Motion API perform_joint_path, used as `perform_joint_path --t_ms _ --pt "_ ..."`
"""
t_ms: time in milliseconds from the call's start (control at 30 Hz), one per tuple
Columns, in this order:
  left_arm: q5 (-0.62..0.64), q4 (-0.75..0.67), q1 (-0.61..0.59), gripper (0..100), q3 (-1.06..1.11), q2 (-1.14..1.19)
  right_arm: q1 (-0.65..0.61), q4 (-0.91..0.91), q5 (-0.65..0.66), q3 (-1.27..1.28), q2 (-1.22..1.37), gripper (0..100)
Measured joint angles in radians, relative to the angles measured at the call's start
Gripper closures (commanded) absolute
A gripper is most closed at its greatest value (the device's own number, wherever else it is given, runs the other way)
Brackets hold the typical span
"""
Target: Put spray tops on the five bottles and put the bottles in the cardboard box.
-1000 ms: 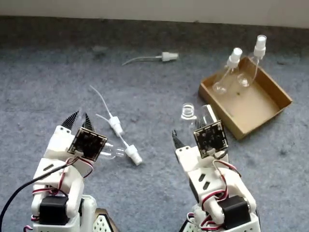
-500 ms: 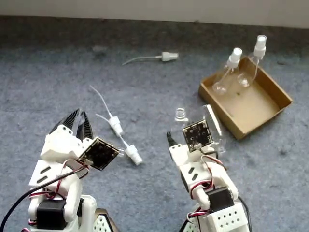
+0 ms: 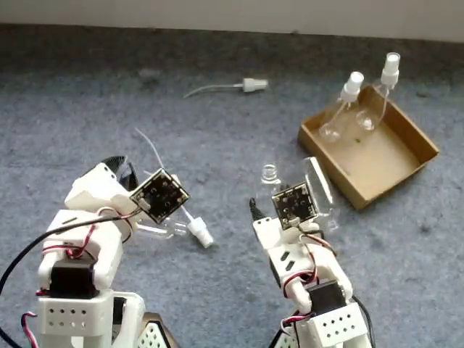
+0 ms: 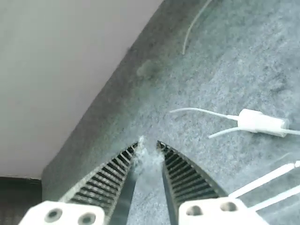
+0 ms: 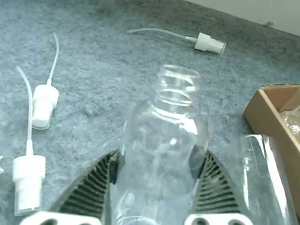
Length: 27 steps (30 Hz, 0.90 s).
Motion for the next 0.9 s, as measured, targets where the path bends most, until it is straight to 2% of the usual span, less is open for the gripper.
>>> perform_joint_path --t_ms 233,500,700,900 --pt "-0.181 0.000 0.120 100 -0.002 0.152 0.000 -0.006 0.000 0.000 0.000 92.6" --pt "-0.238 0.000 0.295 99 -0.002 0.227 0.057 -0.006 -0.002 0.009 0.000 92.6" --pt "-0.305 0.000 0.333 84 -0.002 0.361 0.055 -0.006 -0.002 0.012 0.000 92.6" --pt "-0.341 0.000 0.333 83 -0.002 0.462 0.055 -0.006 -0.002 0.012 0.000 92.6"
